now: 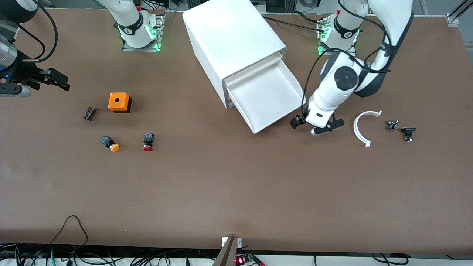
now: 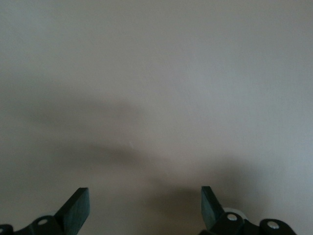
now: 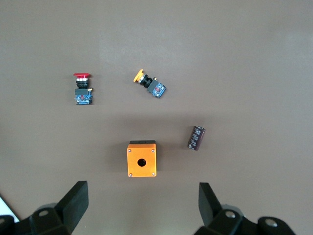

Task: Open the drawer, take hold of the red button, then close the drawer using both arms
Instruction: 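Push the open drawer shut with the left gripper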

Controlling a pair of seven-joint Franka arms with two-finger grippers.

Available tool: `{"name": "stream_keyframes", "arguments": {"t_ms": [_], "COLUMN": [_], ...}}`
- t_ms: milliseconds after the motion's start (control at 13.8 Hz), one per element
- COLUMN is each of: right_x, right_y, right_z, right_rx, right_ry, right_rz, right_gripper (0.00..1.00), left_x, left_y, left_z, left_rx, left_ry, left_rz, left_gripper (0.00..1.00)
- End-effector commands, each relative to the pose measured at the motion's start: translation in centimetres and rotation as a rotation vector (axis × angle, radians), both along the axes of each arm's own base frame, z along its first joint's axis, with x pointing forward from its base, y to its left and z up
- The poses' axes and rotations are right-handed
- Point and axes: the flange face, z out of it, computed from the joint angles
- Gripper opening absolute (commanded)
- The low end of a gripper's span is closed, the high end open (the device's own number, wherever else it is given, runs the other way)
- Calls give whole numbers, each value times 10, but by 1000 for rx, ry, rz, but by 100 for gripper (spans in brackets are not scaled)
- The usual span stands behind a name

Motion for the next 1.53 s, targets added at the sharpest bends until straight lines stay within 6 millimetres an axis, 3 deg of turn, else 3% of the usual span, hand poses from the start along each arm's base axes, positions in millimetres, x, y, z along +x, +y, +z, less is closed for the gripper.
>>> {"name": "stream_keyframes", "arguments": {"t_ms": [0, 145, 363, 581, 726, 872, 1453], "right_x": [-3, -2, -2, -1, 0, 0, -1], "right_y": [1, 0, 2, 4, 6, 10, 9], "right_z": [4, 7, 12, 13, 14, 14, 15], "right_rx": [8, 15, 10, 13, 14, 13, 15], "right_ry": [-17, -24, -23, -25, -28, -28, -31], "right_rz": [-11, -28, -16, -10, -8, 0, -2], "right_gripper": [100, 100, 100, 100, 100, 100, 100], "left_x": [-31, -48, -73, -100, -106, -128, -115], "left_y": [-38, -45, -69, -96, -103, -122, -111], "left_z": [4, 1, 8, 14, 15, 16, 26], "left_rx": [4, 16, -54, -52, -54, -72, -80], "left_ry": [5, 31, 141, 180, 187, 214, 179], "left_rz": [-70, -91, -2, -60, -75, -95, -61], "left_gripper": [100, 100, 100, 100, 100, 100, 100]}}
